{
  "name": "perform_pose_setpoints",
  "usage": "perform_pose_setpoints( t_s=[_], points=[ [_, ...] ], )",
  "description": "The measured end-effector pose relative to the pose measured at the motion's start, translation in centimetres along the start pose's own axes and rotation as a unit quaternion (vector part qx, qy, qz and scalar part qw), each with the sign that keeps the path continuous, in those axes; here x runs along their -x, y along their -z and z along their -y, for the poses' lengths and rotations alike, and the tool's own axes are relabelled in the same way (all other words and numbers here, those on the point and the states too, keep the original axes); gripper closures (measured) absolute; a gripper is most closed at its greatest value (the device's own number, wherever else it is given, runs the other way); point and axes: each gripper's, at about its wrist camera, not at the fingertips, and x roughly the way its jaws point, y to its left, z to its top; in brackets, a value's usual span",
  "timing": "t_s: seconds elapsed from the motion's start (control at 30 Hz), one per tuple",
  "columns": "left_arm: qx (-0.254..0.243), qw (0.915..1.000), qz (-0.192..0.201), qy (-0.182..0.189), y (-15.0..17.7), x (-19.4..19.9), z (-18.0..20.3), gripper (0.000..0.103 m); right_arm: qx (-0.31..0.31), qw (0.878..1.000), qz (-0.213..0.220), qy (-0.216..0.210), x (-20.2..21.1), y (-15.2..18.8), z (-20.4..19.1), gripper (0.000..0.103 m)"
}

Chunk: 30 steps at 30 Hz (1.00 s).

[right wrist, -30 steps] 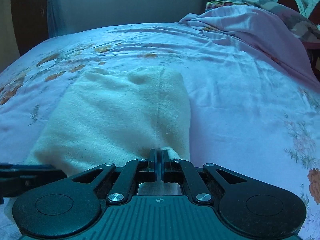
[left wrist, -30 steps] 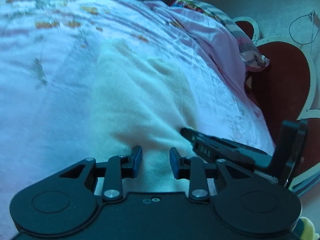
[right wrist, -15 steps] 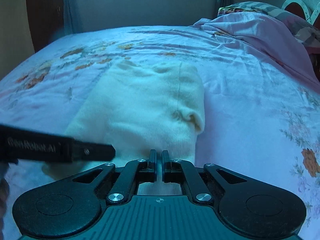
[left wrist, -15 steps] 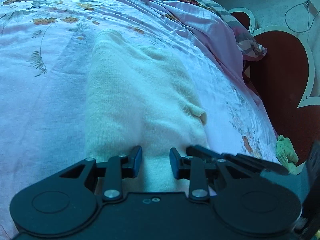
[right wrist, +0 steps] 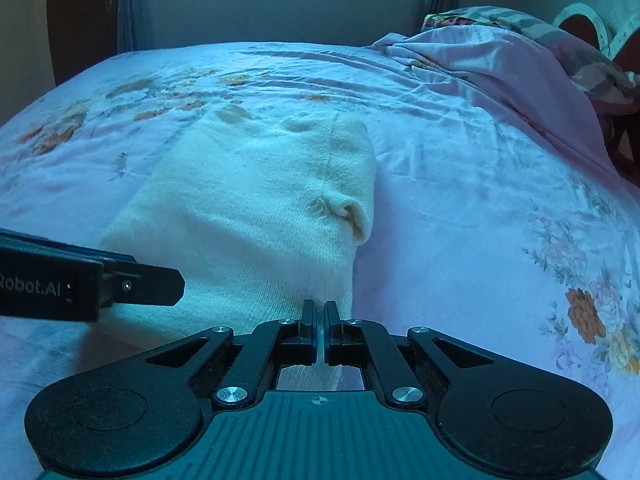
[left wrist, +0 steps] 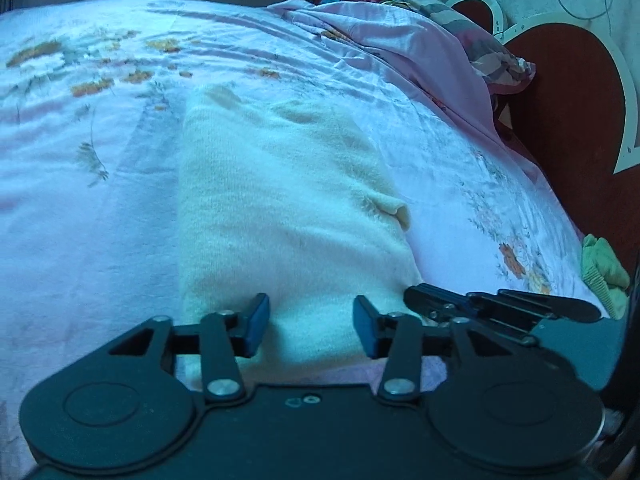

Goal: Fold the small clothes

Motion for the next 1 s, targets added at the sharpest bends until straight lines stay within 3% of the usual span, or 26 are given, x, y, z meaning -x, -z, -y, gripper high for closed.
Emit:
perform_pose_setpoints(
  t_s=[0.07, 0.23, 0.3, 0.33, 0.37, 0.4, 0.47, 0.87, 1.0],
  points=[
    [-0.011, 0.9996, 0.012, -0.021, 0.2, 0.9, 0.5, 0.025, -0.024, 1.000, 0.001, -0.010, 1.0, 0.1, 0.6, 0.101],
    [-0.027, 0.9984, 0.027, -0.042, 0.3, 2.4, 0.8, 0.021, -0.051, 0.999, 0.001, -0.015, 2.4, 0.2, 1.4, 0.100],
    [-0.025, 0.9979, 0.028, -0.052, 0.3, 2.6, 0.7, 0.020, -0.066, 0.998, 0.000, -0.021, 2.8, 0.1, 1.8, 0.093],
    [-0.024, 0.9979, 0.029, -0.054, 0.3, 2.6, 0.5, 0.019, -0.073, 0.997, 0.001, -0.020, 3.0, 0.1, 2.1, 0.066],
    [-0.022, 0.9977, 0.029, -0.057, 0.2, 2.6, 0.3, 0.019, -0.079, 0.997, 0.005, -0.020, 3.1, 0.0, 2.2, 0.024],
    [-0.021, 0.9975, 0.030, -0.060, 0.2, 2.6, 0.1, 0.019, -0.085, 0.996, 0.014, -0.019, 3.4, 0.0, 2.4, 0.011],
    [-0.016, 0.9974, 0.032, -0.063, 0.0, 2.5, -0.4, 0.017, -0.082, 0.996, 0.034, -0.017, 3.8, -0.2, 2.4, 0.011],
    [0.034, 0.9979, 0.024, -0.049, -2.4, -0.8, -4.5, 0.017, -0.125, 0.991, 0.005, -0.049, -1.4, -3.3, 4.4, 0.011],
    [0.051, 0.9984, 0.013, -0.021, -2.7, -2.3, -5.4, 0.020, -0.152, 0.987, -0.007, -0.057, -3.2, -3.8, 5.6, 0.011]
  ],
)
